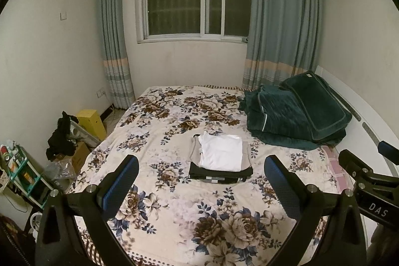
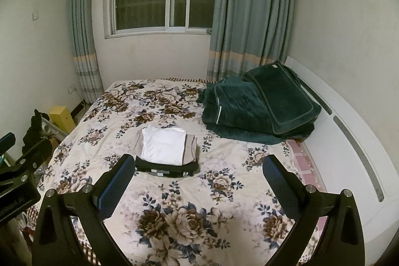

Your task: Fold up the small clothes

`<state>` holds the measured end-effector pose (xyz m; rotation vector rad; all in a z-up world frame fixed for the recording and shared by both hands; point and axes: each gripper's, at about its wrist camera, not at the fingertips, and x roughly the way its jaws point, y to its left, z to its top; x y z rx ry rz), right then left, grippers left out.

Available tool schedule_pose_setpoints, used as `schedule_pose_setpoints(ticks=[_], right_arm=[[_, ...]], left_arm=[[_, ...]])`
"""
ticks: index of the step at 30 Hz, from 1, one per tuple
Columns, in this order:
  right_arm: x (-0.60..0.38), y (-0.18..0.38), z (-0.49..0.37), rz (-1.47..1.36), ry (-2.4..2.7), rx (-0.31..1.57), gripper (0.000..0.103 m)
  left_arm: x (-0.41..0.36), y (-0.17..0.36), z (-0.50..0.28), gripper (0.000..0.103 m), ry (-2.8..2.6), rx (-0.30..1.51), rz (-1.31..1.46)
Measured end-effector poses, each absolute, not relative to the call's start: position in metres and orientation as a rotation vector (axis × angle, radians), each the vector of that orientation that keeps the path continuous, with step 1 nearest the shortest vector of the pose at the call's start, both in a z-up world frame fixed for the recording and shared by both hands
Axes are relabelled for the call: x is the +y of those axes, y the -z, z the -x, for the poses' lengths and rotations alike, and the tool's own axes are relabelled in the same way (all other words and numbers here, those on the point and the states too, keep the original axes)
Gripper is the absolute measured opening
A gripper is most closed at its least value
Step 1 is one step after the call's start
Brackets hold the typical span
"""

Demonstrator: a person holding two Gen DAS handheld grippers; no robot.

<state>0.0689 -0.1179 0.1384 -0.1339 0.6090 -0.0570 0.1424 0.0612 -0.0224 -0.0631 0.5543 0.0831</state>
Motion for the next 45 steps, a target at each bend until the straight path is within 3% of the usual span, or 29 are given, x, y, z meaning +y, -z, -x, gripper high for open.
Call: schedule_pose_setpoints(ticks=[45], right_arm=[[-0.108,-0.134,-0.064,0.125,0.065,0.6,0.103]], left_arm=[[0.065,0.019,-0.138,0.103,-0.087,0.548,0.062]])
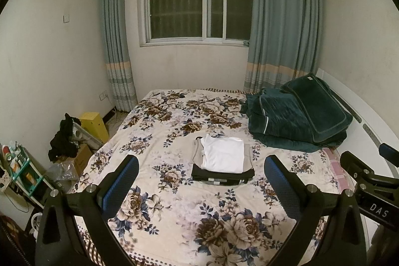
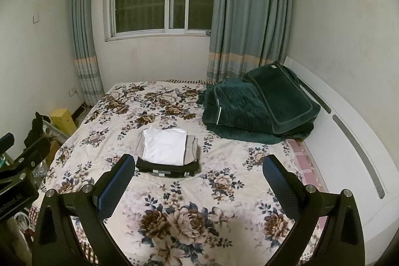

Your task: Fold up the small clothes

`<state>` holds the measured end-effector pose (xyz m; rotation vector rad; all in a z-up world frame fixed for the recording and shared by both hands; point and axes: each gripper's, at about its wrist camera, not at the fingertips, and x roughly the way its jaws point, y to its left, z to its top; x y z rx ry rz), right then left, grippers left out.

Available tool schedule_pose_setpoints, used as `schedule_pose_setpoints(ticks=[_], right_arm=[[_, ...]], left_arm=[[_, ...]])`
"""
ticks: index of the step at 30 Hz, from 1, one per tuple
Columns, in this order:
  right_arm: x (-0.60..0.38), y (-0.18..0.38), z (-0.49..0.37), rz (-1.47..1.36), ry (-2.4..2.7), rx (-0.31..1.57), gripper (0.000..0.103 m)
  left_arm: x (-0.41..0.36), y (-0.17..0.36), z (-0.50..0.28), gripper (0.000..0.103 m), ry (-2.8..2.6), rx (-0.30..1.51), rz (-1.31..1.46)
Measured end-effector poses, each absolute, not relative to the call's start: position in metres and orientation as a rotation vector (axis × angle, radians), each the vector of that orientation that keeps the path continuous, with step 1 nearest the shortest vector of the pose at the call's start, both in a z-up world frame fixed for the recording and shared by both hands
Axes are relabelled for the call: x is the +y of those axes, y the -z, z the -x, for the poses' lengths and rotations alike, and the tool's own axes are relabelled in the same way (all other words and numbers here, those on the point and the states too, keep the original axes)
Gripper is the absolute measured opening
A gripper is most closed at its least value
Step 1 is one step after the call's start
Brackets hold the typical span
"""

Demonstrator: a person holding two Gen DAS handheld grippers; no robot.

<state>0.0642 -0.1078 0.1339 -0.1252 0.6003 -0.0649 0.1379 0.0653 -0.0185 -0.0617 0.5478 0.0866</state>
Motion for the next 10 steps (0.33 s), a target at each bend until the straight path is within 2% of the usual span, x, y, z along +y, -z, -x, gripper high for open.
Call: schedule_pose_setpoints(ticks=[10], right_arm=[[-0.1055,-0.1338,-0.0622,0.126,0.065,0.598,0.103]], left_arm=[[0.0715,0.013,-0.1366,0.103,-0.091,0.541,0.058]])
